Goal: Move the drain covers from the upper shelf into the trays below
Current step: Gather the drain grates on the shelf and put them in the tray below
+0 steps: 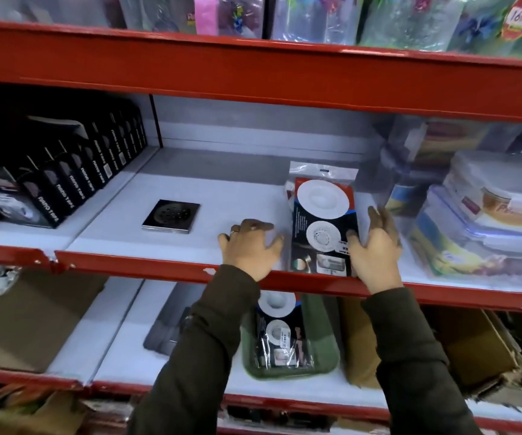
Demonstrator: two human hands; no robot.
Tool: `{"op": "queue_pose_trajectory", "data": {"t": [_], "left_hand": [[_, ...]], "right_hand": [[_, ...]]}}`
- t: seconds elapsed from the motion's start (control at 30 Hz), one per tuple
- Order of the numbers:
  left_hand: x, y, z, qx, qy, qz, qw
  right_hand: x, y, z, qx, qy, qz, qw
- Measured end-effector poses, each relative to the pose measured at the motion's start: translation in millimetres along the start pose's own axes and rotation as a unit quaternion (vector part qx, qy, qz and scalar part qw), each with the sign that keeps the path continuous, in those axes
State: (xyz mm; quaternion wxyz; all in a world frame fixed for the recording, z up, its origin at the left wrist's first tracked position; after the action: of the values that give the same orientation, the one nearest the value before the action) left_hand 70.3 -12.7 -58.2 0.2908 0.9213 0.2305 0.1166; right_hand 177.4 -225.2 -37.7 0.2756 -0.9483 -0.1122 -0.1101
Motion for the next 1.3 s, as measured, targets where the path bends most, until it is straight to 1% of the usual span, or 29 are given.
{"op": "queue_pose_trajectory", "data": {"t": [0.03,0.07,0.1,0.13,0.2,0.27,0.37,0.47,0.57,0.67,0.73,0.83,0.9,0.97,1.03,1.1,1.13,1.17,1.23,1.27,1.3], "left_hand": [[0.5,-13.2,-13.3,-0.011,0.024,0.014,1.0],[0.6,-30.5,-31.9,-0.022,0.058,0.029,0.998],[-0.6,-51.2,-52.6,-0.021,0.091,0.045,0.995],[-3.6,-68.4,-67.4,-0.003,0.124,0.057,0.991],[-13.0,-114.9,-98.5,0.06,0.183,0.064,0.979],[-19.8,-161.0,-122.1,0.102,0.214,0.055,0.97],[-18.6,-208.2,-145.6,0.146,0.226,0.081,0.96],[-11.2,-222.0,-152.5,0.162,0.223,0.136,0.952],[-9.2,-226.7,-153.0,0.172,0.244,0.181,0.937],[-8.0,-231.7,-155.4,0.17,0.277,0.198,0.925],[-6.7,-234.4,-155.6,0.172,0.29,0.202,0.92],[-5.2,-234.9,-154.3,0.173,0.3,0.204,0.916],[-6.5,-235.2,-153.6,0.175,0.297,0.201,0.917],[-7.0,-235.1,-153.0,0.172,0.292,0.2,0.919],[-6.6,-235.0,-153.4,0.168,0.286,0.204,0.921],[-5.7,-235.2,-154.1,0.163,0.284,0.211,0.921],[-5.2,-234.2,-155.1,0.164,0.284,0.214,0.92],[-5.5,-234.9,-154.3,0.164,0.284,0.213,0.92],[-5.5,-233.9,-154.6,0.163,0.288,0.213,0.919],[-5.9,-233.1,-155.2,0.162,0.292,0.215,0.918],[-6.6,-232.6,-155.3,0.162,0.295,0.216,0.916]], "right_hand": [[-3.6,-11.3,-6.3,0.017,0.046,-0.029,0.998],[-7.8,-27.0,-8.9,0.052,0.074,-0.062,0.994],[-11.6,-43.6,-6.4,0.088,0.08,-0.092,0.989],[-14.4,-55.2,-2.7,0.114,0.067,-0.116,0.984],[-23.6,-88.6,18.6,0.13,0.015,-0.153,0.979],[-33.5,-126.4,44.7,0.127,-0.046,-0.182,0.974],[-46.0,-192.6,83.5,0.08,-0.125,-0.251,0.956],[-51.6,-252.8,124.3,0.004,-0.244,-0.298,0.923],[-46.0,-295.5,160.4,-0.056,-0.345,-0.276,0.895],[-31.9,-309.4,187.4,-0.127,-0.404,-0.234,0.875],[-23.1,-313.4,196.6,-0.158,-0.402,-0.23,0.872],[-18.8,-316.1,196.7,-0.154,-0.377,-0.233,0.883],[-23.8,-319.0,180.4,-0.113,-0.357,-0.228,0.899],[-32.3,-322.5,150.1,-0.046,-0.313,-0.24,0.918],[-55.1,-322.7,116.0,0.026,-0.301,-0.278,0.912],[-95.3,-311.4,92.8,0.037,-0.343,-0.286,0.894],[-119.3,-302.5,90.8,0.024,-0.383,-0.276,0.881],[-144.5,-291.9,98.4,0.003,-0.432,-0.269,0.861],[-188.1,-269.9,135.6,-0.043,-0.54,-0.258,0.8],[-203.6,-258.0,159.9,-0.058,-0.587,-0.234,0.773],[-213.3,-245.2,185.9,-0.068,-0.622,-0.196,0.755]]}}
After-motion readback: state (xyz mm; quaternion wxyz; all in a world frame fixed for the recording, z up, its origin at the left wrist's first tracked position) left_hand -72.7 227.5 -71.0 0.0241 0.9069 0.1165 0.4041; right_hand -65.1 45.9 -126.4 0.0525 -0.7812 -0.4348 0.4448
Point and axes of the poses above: each hand's wrist, its own x-axis towards the middle knuckle, its own z-axis out of the palm, y = z × x, the point moved 7 cm from there along x, towards the middle knuckle, and after that the axes turned 9 degrees about -x, right-handed, at the moved point
